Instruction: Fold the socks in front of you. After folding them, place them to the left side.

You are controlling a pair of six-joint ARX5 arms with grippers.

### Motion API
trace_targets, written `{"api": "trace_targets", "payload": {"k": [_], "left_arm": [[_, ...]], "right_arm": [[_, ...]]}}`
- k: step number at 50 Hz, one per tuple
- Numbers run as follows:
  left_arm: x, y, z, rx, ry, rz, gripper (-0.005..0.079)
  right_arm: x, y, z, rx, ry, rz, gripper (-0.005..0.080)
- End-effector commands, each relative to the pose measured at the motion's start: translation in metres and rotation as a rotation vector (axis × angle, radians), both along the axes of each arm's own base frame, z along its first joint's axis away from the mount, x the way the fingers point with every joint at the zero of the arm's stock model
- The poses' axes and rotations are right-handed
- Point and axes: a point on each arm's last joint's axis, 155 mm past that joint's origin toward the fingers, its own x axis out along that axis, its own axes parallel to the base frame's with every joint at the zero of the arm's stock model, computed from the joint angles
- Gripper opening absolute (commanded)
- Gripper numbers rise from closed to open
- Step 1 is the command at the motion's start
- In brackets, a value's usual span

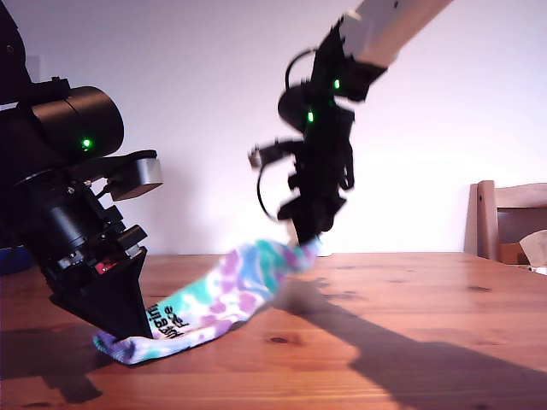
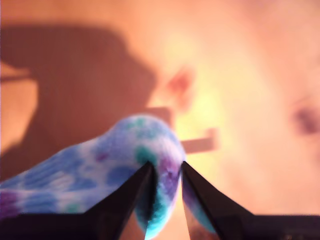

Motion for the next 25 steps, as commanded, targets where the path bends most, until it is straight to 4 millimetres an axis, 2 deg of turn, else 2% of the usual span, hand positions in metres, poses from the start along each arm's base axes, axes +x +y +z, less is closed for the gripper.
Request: {"api": "trace_targets", "payload": {"k": [1,5,13,25], "left_arm": [[-0.072,0.053,-0.067,0.204,0.264,0.028,-0.0021],[-0.072,0.053,-0.067,0.204,0.264,0.028,-0.0021],[-0.073,0.053,-0.067,0.205,0.268,0.028,-0.0021],[-0.078,0.055,-0.068,0.215,0.285,0.024,-0.0021]], "right_arm": [[0.009,-0.004,0.004,0.013,-0.019,-0.022,0.0202],[0.01,-0.004,0.01,0.038,-0.016,-0.029,0.0213],[0.009,-0.012,0.007,0.036,0.003,-0.038,0.025],[0.02,-0.023,0.011,0.048,-0.023,-0.063,0.0288]]}}
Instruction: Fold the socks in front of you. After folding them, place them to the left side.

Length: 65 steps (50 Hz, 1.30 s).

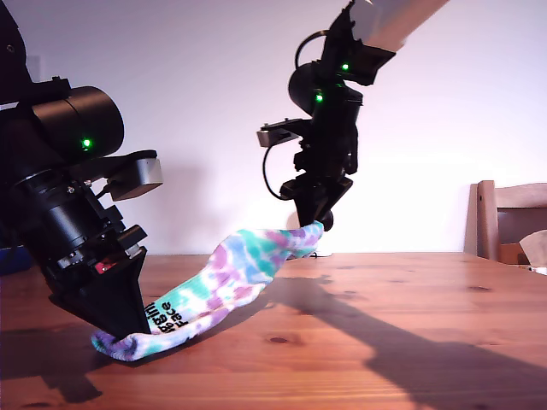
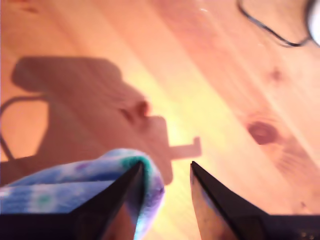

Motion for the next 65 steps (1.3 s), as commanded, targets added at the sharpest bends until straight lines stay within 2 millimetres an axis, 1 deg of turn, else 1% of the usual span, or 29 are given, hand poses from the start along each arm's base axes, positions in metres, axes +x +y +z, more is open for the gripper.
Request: {"api": "trace_targets", "payload": {"k": [1,4,8,12,15,18,21,22,23,25,29,33,37,40,45,48,51,59,65], "left_arm": [[-0.077,0.055,-0.068,0.211,0.282,0.024,-0.0021],[-0.077,0.055,-0.068,0.211,0.282,0.024,-0.0021],[-0.077,0.055,-0.068,0.211,0.281,0.024,-0.0021],[-0.076,0.055,-0.068,0.211,0.279,0.024,-0.0021],[-0.076,0.055,-0.068,0.214,0.277,0.025,-0.0021],[-0.074,0.055,-0.068,0.215,0.27,0.026,-0.0021],[-0.073,0.055,-0.068,0.212,0.264,0.027,-0.0021],[-0.072,0.055,-0.068,0.212,0.262,0.027,-0.0021],[-0.072,0.055,-0.068,0.214,0.26,0.028,-0.0021],[-0.071,0.056,-0.068,0.222,0.256,0.029,-0.0021],[-0.07,0.062,-0.069,0.249,0.252,0.038,-0.0021],[-0.071,0.072,-0.07,0.281,0.262,0.056,-0.0021],[-0.072,0.081,-0.07,0.319,0.273,0.07,-0.0021],[-0.07,0.081,-0.068,0.321,0.274,0.079,-0.0021],[-0.06,0.075,-0.057,0.301,0.268,0.091,-0.0021],[-0.051,0.069,-0.049,0.281,0.242,0.09,-0.0021],[-0.042,0.058,-0.038,0.238,0.221,0.085,-0.0021],[-0.03,0.032,-0.006,0.111,0.196,0.067,-0.0021],[-0.018,0.012,0.012,0.003,0.163,0.059,-0.0021]], "right_arm": [[0.009,-0.009,-0.002,0.002,-0.013,-0.028,0.029],[0.01,-0.009,-0.001,0.025,-0.012,-0.046,0.029],[0.004,0.003,-0.003,0.096,0.025,-0.037,0.0288],[-0.002,0.01,-0.004,0.124,0.051,-0.01,0.0286],[-0.003,0.01,-0.005,0.124,0.055,-0.009,0.0262],[-0.005,0.012,-0.006,0.118,0.061,-0.001,0.0191],[-0.007,0.014,-0.007,0.116,0.067,0.009,0.0066],[-0.007,0.014,-0.007,0.116,0.067,0.01,0.0038],[-0.007,0.014,-0.007,0.114,0.066,0.013,-0.0016],[-0.008,0.014,-0.007,0.112,0.069,0.021,-0.0007],[-0.017,0.02,-0.01,0.133,0.107,0.062,-0.001],[-0.023,0.023,-0.012,0.157,0.138,0.078,-0.001],[-0.023,0.022,-0.013,0.156,0.143,0.075,-0.001],[-0.023,0.022,-0.013,0.157,0.143,0.075,-0.001],[-0.023,0.022,-0.013,0.157,0.143,0.074,-0.001],[-0.023,0.022,-0.013,0.157,0.144,0.074,-0.001],[-0.023,0.021,-0.013,0.157,0.144,0.073,-0.001],[-0.023,0.02,-0.013,0.156,0.147,0.071,-0.001],[-0.024,0.021,-0.013,0.161,0.149,0.074,-0.001]]}}
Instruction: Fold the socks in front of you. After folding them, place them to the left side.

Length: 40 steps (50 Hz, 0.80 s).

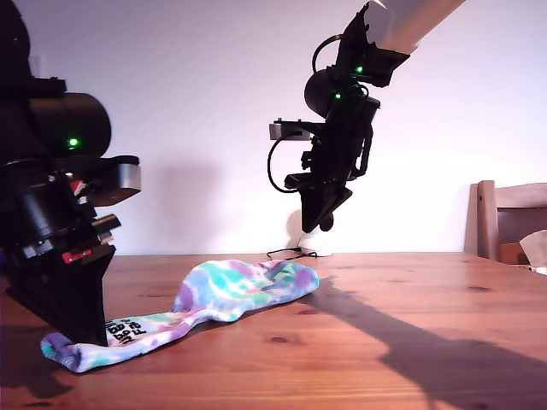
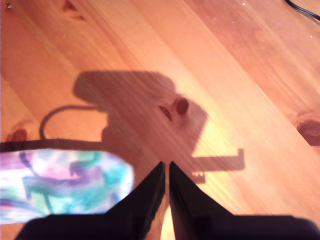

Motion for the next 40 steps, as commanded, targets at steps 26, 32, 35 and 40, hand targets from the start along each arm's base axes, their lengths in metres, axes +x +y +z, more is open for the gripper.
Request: {"api": "trace_targets", "payload": {"k": [26,32,35,40], "left_arm": [[0.023,-0.041,0.034,-0.217,-0.066,-0.003,-0.0021],[0.045,-0.045,0.043,-0.232,-0.169,0.004,-0.0021],[0.053,-0.046,0.047,-0.238,-0.207,0.005,-0.0021],[0.064,-0.047,0.051,-0.236,-0.259,0.01,-0.0021]], "right_arm": [[-0.005,0.005,-0.006,0.026,0.034,0.02,-0.001],[-0.028,0.005,-0.014,0.035,0.136,0.039,-0.001],[-0.04,0.007,-0.017,0.048,0.188,0.053,-0.001],[-0.05,0.013,-0.018,0.077,0.234,0.065,-0.001]]}}
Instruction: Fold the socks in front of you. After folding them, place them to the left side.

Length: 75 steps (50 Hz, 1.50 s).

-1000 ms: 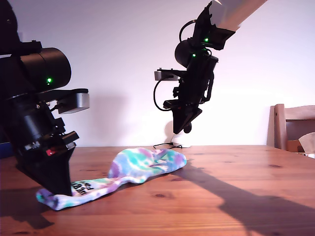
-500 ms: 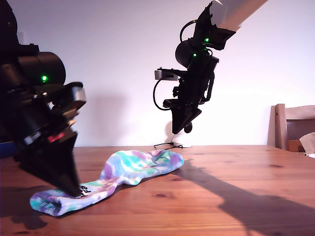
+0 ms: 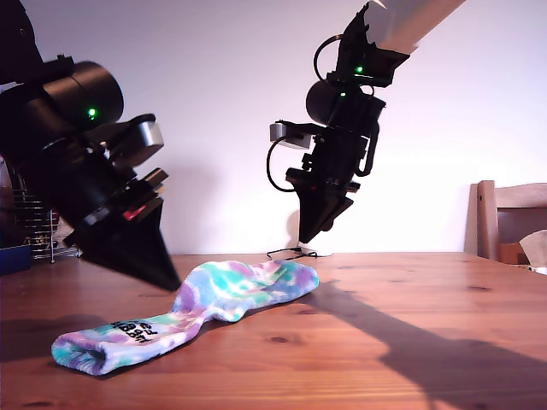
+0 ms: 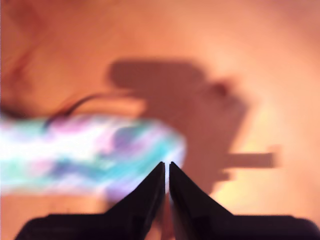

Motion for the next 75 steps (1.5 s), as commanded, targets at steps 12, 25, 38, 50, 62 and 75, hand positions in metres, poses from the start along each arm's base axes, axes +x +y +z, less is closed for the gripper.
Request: {"api": "trace_targets", "payload": {"k": [12,25,38,50,62,75], "left_arm": [[0.027,-0.007,0.007,-0.02,-0.119,0.004,-0.0021],[0.039,-0.015,-0.013,-0.031,-0.136,0.002,-0.0021],[0.032,-0.022,-0.03,-0.054,-0.075,-0.003,-0.0021],[0.011,-0.031,-0.056,-0.032,0.017,-0.038,-0.0021],[-0.023,-0.019,-0.075,0.046,0.153,-0.082,-0.0021],[-0.054,0.009,-0.094,0.196,0.245,-0.134,-0.0021]], "right_arm": [[-0.017,0.022,-0.002,0.067,0.068,0.024,-0.001],[-0.017,0.029,-0.001,0.077,0.058,0.038,-0.001],[-0.017,0.029,-0.001,0.075,0.057,0.037,-0.001],[-0.018,0.029,-0.001,0.074,0.06,0.038,-0.001],[-0.02,0.027,-0.002,0.068,0.071,0.037,-0.001],[-0.027,0.023,-0.006,0.045,0.099,0.038,-0.001]]}}
